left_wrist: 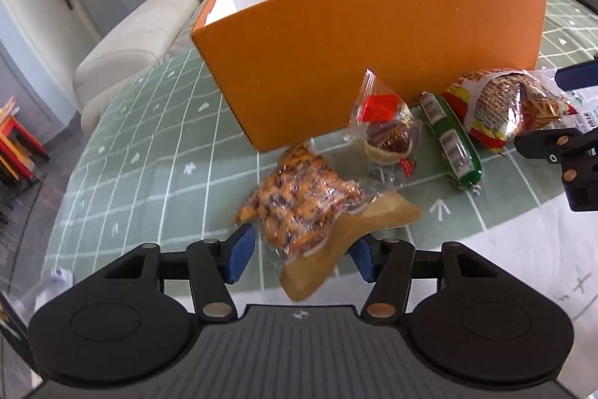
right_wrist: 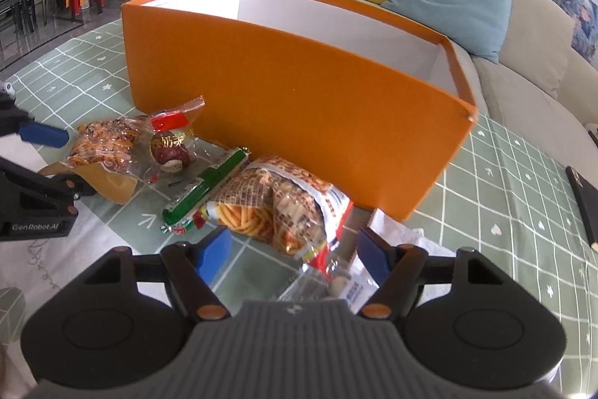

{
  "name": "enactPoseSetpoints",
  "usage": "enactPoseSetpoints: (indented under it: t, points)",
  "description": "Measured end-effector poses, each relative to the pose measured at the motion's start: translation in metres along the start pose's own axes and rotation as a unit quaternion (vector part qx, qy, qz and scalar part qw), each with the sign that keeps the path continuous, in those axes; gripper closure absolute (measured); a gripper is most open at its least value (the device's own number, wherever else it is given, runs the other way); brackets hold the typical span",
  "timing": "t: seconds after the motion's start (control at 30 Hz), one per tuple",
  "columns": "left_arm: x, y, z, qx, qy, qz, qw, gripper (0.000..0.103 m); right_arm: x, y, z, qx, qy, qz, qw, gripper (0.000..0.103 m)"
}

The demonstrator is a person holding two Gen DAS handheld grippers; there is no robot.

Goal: Organize snacks
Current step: 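Grasp the brown nut bag with the left tool while the right tool grasps the bread-stick bag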

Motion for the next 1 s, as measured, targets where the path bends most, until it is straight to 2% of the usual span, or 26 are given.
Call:
enactPoseSetpoints:
  t: [0.13,0.23,0.57,0.73,0.8,0.87,0.93,1.0]
  points:
    - [-0.002,-0.004,0.007,-0.002,-0.024,-0.006,0.9997,0.035,0.001,-0.011,0.002,0.006,0.011,-0.005,1.000,0.031]
    - [-0.009,-0.006,0.012,-0.010,-0.061,-0.007,0.9980,0.034,0.001,-0.017,0.004,0.012,0.014,-0.003,1.000,0.031]
    - [-0.022,-0.011,0.018,-0.031,-0.169,0.037,0.9845,0.032,0.009,-0.027,0.006,0.014,0.035,-0.001,0.999,0.030]
    - [-0.020,-0.018,0.024,-0.012,-0.181,0.069,0.9810,0.032,0.010,-0.029,0.007,0.015,0.025,0.004,1.000,0.032]
    - [-0.015,-0.021,0.026,-0.005,-0.177,0.074,0.9814,0.032,0.010,-0.028,0.007,0.012,0.027,0.001,1.000,0.037]
    - [-0.011,-0.025,0.028,0.007,-0.182,0.086,0.9794,0.037,0.009,-0.027,0.006,0.010,0.030,-0.002,1.000,0.041]
    - [-0.009,-0.029,0.026,0.021,-0.192,0.089,0.9771,0.062,0.007,-0.025,0.006,0.008,0.025,0.001,1.000,0.046]
    - [-0.005,-0.030,0.023,0.023,-0.195,0.094,0.9760,0.067,0.006,-0.022,0.007,0.004,0.021,0.003,1.000,0.049]
Point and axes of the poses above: each gripper's, at about its wrist camera, not at the fingertips, and y roughly against the way its jaws point, x to its left, z to its top, the point moved 6 cm from there along -y, roughly the way its jaws point, and after that the axes turned 2 degrees about -y, right-handed, at the moved point
